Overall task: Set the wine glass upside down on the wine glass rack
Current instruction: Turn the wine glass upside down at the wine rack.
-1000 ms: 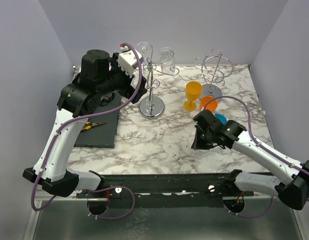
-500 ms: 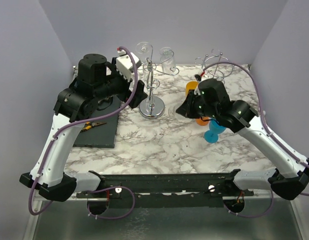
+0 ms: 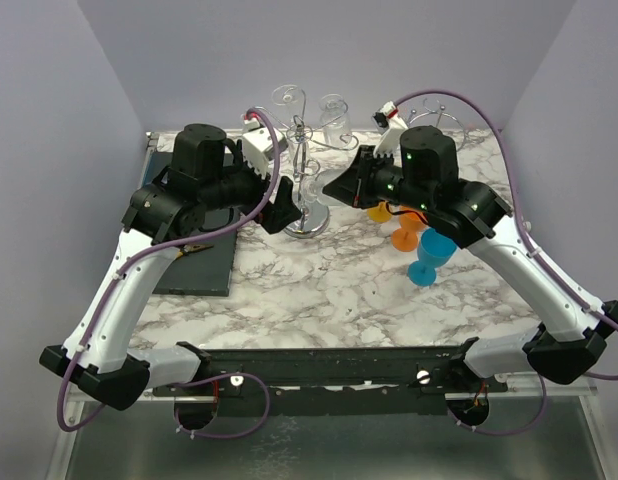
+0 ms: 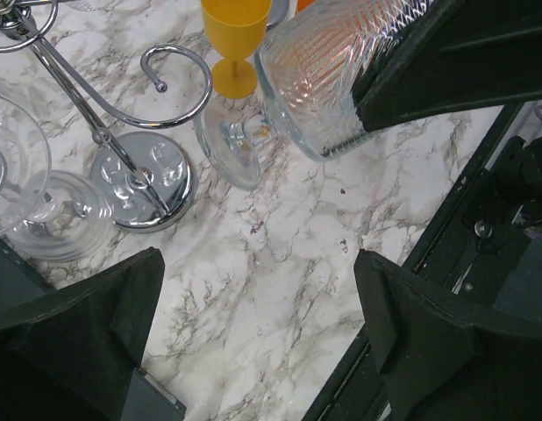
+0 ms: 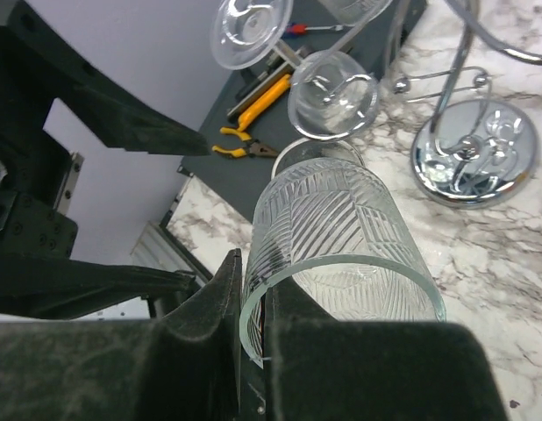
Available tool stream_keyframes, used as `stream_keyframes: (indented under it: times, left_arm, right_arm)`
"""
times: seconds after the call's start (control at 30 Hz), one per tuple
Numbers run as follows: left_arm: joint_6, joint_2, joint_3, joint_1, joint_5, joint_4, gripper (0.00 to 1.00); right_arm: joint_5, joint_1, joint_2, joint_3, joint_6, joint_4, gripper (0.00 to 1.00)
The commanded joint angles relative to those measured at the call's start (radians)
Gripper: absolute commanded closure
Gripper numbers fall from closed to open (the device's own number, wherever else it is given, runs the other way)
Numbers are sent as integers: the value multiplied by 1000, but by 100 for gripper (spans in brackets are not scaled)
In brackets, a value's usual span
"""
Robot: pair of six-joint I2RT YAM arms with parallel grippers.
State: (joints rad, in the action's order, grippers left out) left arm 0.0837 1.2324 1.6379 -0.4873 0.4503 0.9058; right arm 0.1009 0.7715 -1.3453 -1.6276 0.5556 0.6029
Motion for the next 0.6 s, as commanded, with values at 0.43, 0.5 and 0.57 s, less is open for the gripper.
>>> stream_keyframes:
  times: [0.43, 0.5, 0.57]
  left_arm:
    - [-40, 41, 24, 0, 39, -62, 8]
    - [-28, 44, 30, 0, 39, -62, 16]
    - [-20, 45, 35, 0, 42, -65, 25]
  right_arm:
    - [302, 6, 86, 59, 17, -308, 100]
    - [318, 6, 92, 68, 19, -317, 100]
    - [333, 6, 99, 83, 23, -329, 100]
